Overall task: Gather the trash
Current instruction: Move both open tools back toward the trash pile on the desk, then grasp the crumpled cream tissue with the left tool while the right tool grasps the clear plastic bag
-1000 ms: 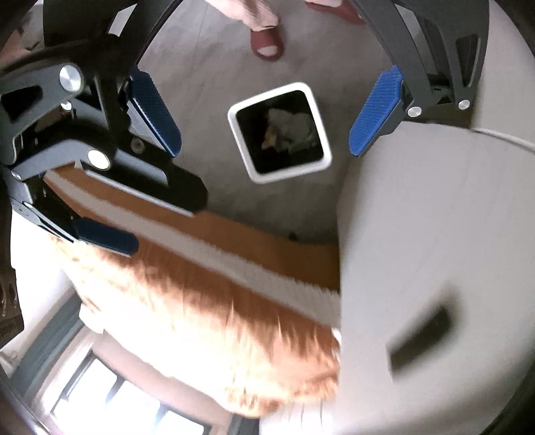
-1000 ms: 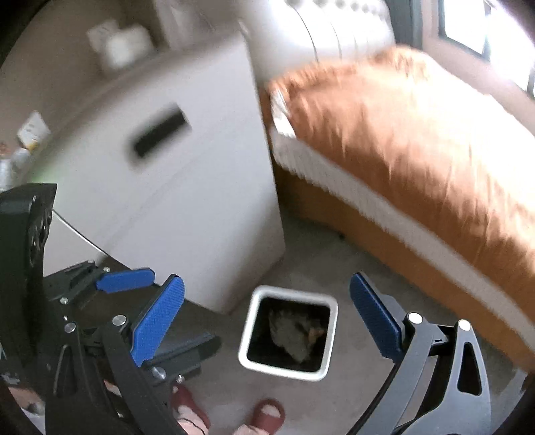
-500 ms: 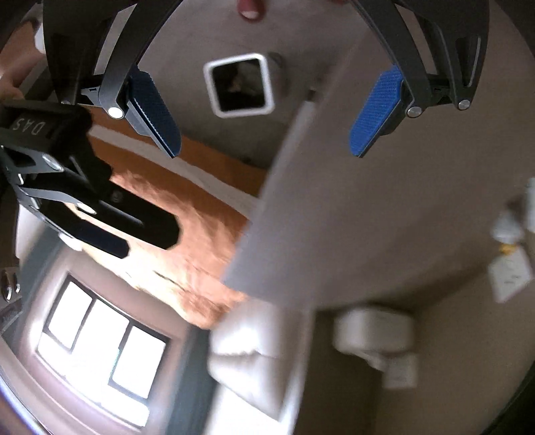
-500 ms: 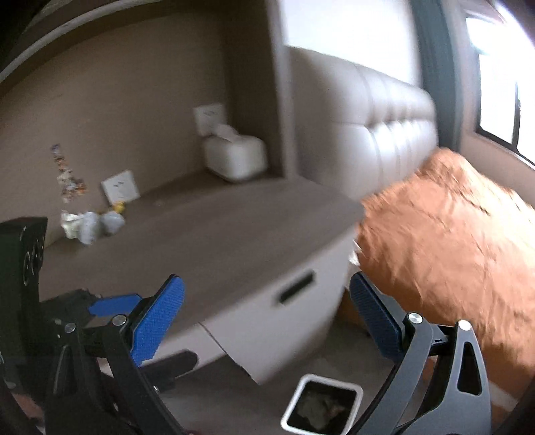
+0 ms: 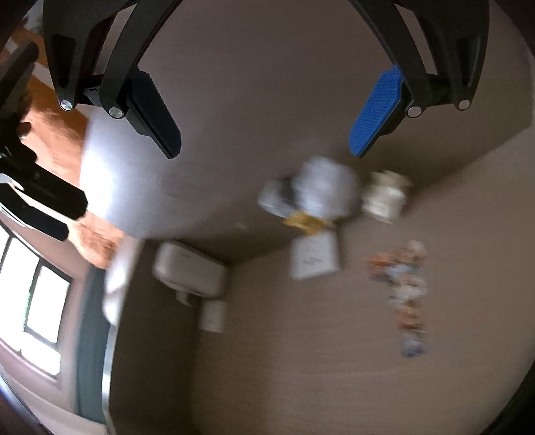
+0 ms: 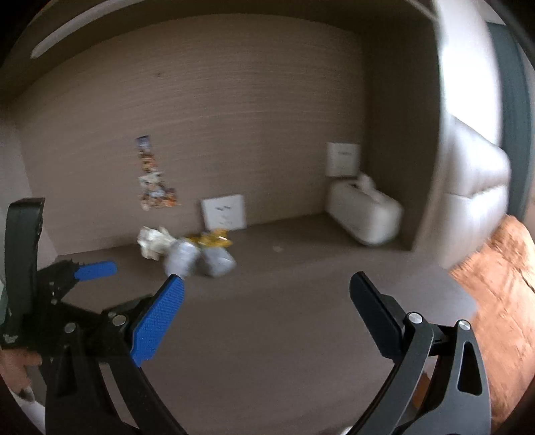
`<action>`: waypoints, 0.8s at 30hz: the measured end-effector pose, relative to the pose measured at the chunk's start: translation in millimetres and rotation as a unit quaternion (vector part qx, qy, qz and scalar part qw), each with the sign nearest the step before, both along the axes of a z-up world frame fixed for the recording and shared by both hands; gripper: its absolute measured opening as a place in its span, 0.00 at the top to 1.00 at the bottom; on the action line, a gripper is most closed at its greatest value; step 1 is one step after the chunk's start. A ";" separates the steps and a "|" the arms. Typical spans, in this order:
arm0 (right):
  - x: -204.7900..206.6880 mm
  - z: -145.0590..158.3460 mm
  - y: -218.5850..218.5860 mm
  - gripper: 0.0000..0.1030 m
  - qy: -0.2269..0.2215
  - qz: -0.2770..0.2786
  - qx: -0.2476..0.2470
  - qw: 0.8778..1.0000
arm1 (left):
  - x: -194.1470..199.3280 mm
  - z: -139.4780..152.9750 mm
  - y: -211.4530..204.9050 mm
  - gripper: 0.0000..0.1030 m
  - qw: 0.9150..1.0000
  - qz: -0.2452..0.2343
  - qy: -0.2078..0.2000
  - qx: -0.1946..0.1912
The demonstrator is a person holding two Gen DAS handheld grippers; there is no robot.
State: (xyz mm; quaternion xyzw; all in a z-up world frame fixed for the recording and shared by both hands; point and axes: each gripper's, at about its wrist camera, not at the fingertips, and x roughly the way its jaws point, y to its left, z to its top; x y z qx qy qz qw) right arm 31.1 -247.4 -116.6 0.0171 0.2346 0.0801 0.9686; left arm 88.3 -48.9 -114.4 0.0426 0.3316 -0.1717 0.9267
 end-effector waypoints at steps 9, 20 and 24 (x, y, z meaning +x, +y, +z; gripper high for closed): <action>81.2 -23.5 101.8 0.04 0.022 0.056 -0.014 0.998 | 74.0 -17.5 84.9 0.05 0.998 0.025 -0.023 0.047; 146.6 -55.4 153.0 0.09 0.058 0.062 -0.089 0.992 | 149.8 -57.8 104.2 0.05 0.997 -0.026 0.003 0.071; 160.4 -66.9 160.6 0.24 0.079 0.067 -0.103 0.989 | 167.2 -69.6 97.6 0.07 0.996 -0.052 0.017 0.073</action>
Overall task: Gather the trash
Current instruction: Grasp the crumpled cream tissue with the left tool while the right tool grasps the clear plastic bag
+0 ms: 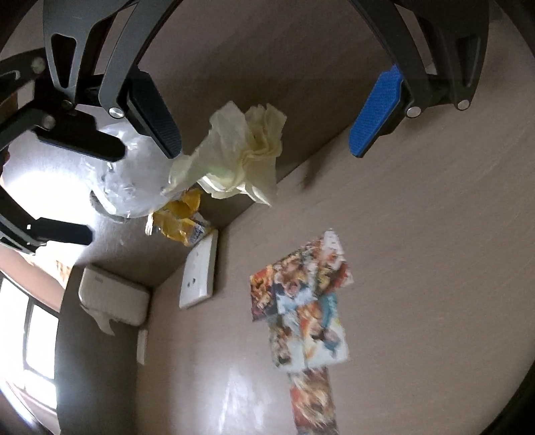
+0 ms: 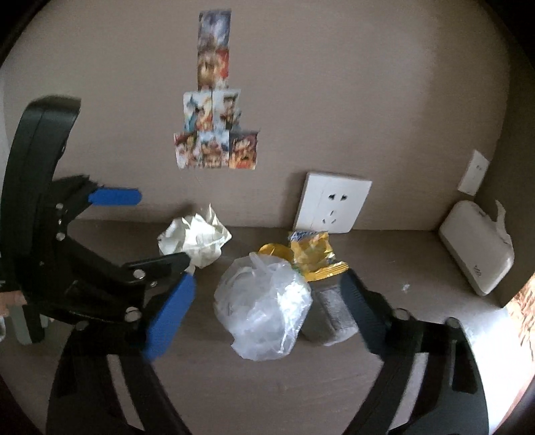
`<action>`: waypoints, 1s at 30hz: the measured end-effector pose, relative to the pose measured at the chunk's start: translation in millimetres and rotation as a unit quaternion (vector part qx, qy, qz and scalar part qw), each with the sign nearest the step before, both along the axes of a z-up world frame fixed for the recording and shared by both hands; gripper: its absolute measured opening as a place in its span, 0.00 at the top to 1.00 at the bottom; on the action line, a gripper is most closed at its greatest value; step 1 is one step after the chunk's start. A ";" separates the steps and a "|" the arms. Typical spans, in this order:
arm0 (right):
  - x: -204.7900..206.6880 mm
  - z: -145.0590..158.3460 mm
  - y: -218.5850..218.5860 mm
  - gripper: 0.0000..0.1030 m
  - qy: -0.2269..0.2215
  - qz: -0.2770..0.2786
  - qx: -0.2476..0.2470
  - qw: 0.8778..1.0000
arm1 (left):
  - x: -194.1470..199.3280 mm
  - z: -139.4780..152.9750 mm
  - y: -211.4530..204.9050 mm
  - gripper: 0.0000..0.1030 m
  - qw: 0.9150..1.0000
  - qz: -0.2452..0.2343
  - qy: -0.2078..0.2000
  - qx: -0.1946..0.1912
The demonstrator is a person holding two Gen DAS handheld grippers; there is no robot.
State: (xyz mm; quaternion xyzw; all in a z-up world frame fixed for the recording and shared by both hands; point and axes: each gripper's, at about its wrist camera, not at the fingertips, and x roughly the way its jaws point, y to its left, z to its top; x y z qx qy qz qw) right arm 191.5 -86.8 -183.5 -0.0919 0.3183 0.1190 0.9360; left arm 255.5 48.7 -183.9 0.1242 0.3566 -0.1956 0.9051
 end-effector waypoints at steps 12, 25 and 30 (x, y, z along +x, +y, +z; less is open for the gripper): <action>9.9 -16.7 12.3 0.80 0.054 0.015 0.006 0.998 | 15.3 -15.6 -19.5 0.70 0.997 -0.034 0.070 -0.021; -40.9 44.2 -8.8 0.80 0.010 0.014 0.047 0.999 | -46.9 56.1 -9.6 0.70 0.999 -0.004 0.015 -0.037; -69.7 65.1 -30.0 0.80 -0.009 0.005 0.055 0.998 | -76.3 78.3 -25.7 0.70 0.999 -0.009 -0.012 -0.029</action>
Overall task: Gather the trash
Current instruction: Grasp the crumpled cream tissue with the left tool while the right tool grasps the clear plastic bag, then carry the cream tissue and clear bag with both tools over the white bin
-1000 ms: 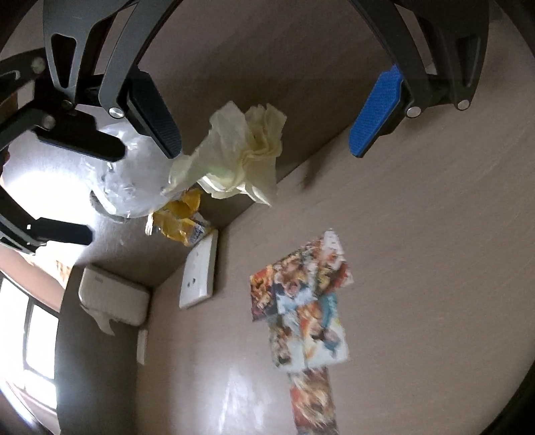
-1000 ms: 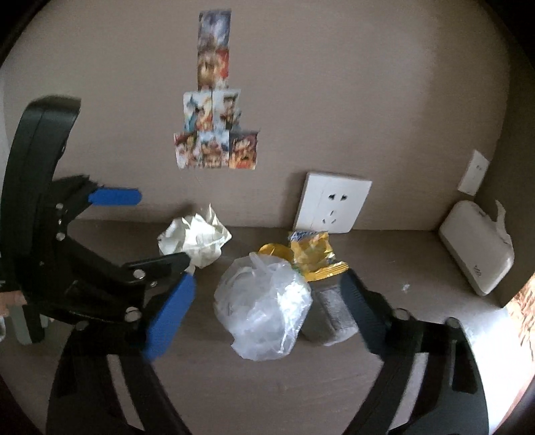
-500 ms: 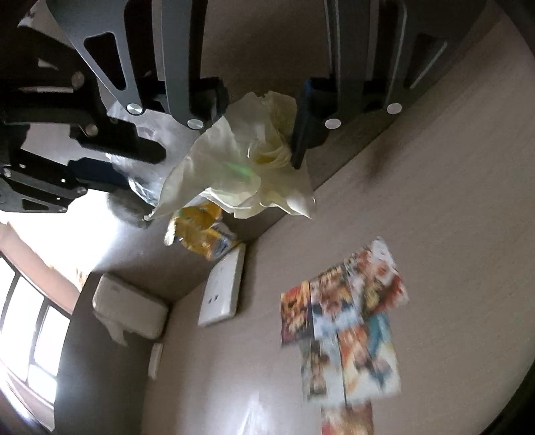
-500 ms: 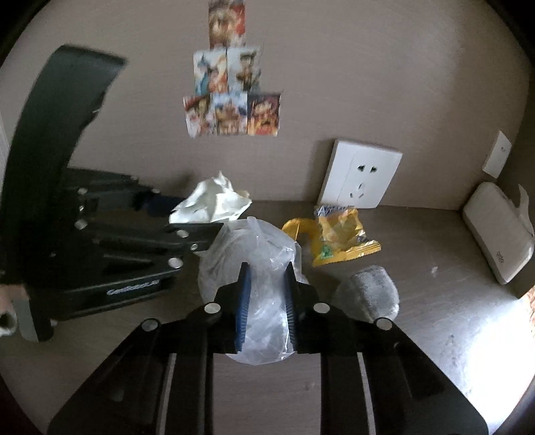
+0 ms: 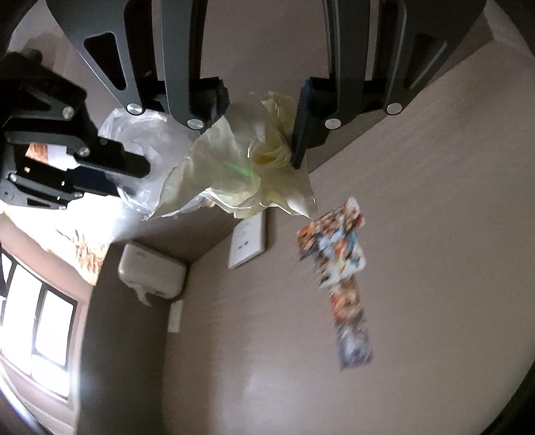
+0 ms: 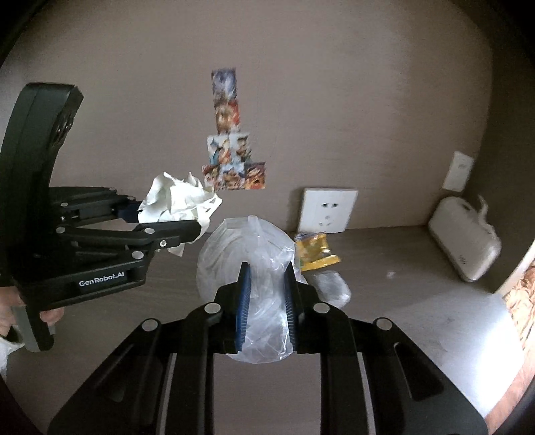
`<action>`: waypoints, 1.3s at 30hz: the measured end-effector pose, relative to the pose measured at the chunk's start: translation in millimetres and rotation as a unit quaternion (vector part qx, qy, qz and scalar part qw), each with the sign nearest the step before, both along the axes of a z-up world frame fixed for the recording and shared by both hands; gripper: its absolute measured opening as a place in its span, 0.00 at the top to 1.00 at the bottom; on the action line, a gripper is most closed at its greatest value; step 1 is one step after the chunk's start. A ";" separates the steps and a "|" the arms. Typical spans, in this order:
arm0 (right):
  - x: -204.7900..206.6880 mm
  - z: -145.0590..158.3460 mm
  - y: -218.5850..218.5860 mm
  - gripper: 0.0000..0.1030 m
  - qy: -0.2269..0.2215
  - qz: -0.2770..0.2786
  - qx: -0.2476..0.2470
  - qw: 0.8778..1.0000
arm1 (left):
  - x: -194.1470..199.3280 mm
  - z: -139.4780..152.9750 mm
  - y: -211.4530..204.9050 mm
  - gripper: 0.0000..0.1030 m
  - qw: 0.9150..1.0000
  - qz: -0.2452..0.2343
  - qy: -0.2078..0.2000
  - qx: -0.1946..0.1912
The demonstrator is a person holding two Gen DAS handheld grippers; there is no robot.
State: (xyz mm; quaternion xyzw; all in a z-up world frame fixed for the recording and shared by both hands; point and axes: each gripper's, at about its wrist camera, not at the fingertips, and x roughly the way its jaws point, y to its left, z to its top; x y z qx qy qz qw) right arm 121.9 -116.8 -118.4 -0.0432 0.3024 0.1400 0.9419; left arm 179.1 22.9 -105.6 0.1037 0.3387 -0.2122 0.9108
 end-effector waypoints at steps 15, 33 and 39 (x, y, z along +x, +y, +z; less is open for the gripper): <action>-137.6 32.8 -142.7 0.80 -0.027 -0.122 0.011 0.992 | -98.3 31.0 -141.6 0.70 0.994 -0.111 -0.011 -0.011; -266.9 -15.5 -302.4 0.80 0.017 -0.275 0.038 0.960 | -213.5 -27.7 -346.1 0.69 0.960 -0.274 0.056 0.020; -281.2 -68.7 -337.3 0.80 0.060 -0.301 0.065 0.950 | -229.2 -81.8 -389.6 0.69 0.948 -0.298 0.102 0.049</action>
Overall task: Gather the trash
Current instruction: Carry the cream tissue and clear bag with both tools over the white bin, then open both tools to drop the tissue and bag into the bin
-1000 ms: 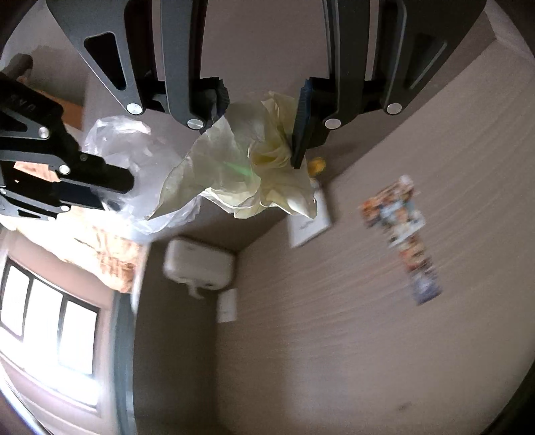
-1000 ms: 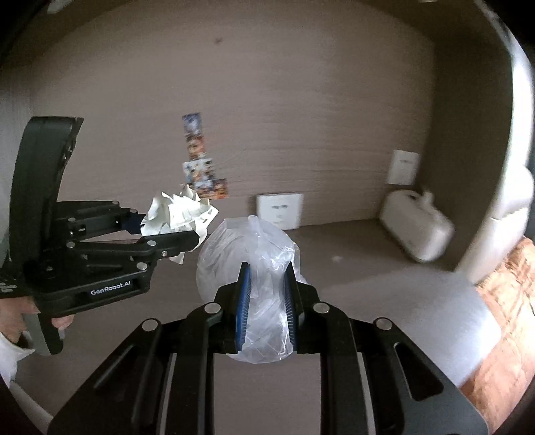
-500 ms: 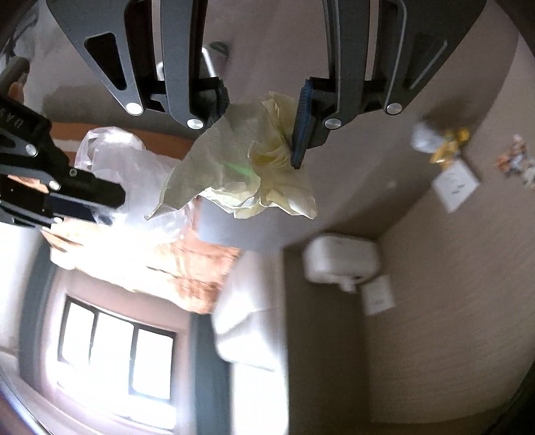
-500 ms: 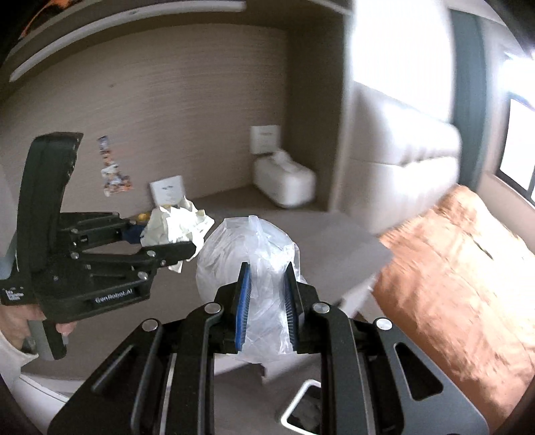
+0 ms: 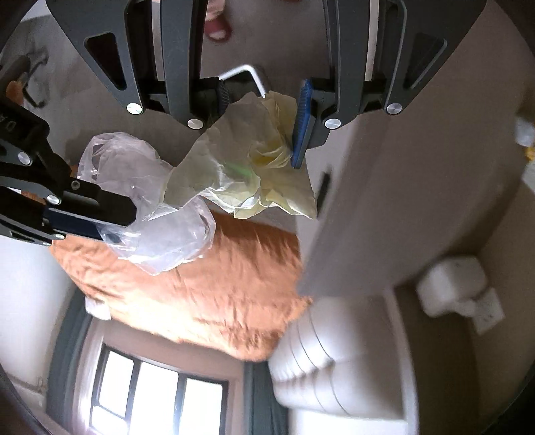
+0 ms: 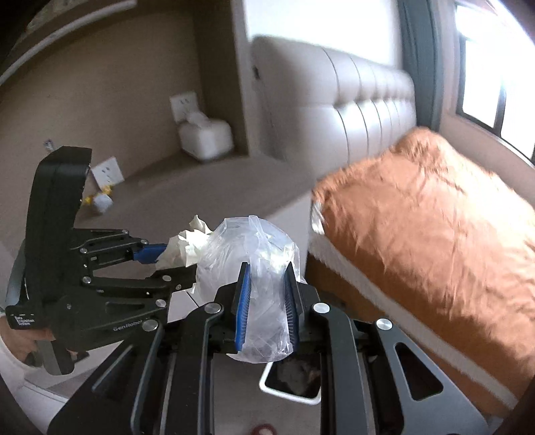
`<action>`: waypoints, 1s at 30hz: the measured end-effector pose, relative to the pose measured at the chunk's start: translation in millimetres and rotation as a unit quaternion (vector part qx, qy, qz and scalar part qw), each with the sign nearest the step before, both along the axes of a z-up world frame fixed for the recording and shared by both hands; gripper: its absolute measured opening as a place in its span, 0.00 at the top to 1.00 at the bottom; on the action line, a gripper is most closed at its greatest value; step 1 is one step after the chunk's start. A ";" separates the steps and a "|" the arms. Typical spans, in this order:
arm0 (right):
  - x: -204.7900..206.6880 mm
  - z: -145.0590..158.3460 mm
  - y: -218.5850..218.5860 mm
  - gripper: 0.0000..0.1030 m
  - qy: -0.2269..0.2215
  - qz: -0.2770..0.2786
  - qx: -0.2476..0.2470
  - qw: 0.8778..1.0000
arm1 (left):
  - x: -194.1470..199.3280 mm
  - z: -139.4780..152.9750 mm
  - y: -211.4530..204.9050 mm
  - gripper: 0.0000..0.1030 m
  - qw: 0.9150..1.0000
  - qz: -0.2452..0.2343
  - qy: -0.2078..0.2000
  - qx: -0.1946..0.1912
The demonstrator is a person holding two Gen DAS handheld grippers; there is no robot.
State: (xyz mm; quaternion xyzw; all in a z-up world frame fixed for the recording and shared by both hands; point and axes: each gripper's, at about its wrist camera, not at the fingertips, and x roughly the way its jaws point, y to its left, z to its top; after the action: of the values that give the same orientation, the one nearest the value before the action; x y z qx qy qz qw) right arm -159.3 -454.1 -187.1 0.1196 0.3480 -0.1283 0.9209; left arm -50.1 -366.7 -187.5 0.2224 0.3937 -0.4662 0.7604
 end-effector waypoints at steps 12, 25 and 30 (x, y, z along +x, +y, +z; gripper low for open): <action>-0.6 -97.8 -50.0 0.80 0.055 -0.031 0.050 0.997 | -13.0 -116.0 -54.9 0.69 0.996 -0.031 0.054 0.061; 23.3 -299.8 -79.1 0.80 0.149 -0.022 0.108 0.983 | -9.2 -312.2 -93.7 0.69 0.982 -0.036 0.130 0.130; 27.7 -366.2 -82.1 0.79 0.181 -0.014 0.115 0.977 | -14.4 -381.9 -102.8 0.69 0.974 -0.040 0.164 0.150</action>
State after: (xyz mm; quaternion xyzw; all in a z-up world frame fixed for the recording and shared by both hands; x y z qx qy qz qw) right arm -131.6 -536.1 -553.3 0.2041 0.5196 -0.1196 0.8210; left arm -64.5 -469.5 -569.4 0.2694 0.5695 -0.4620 0.6242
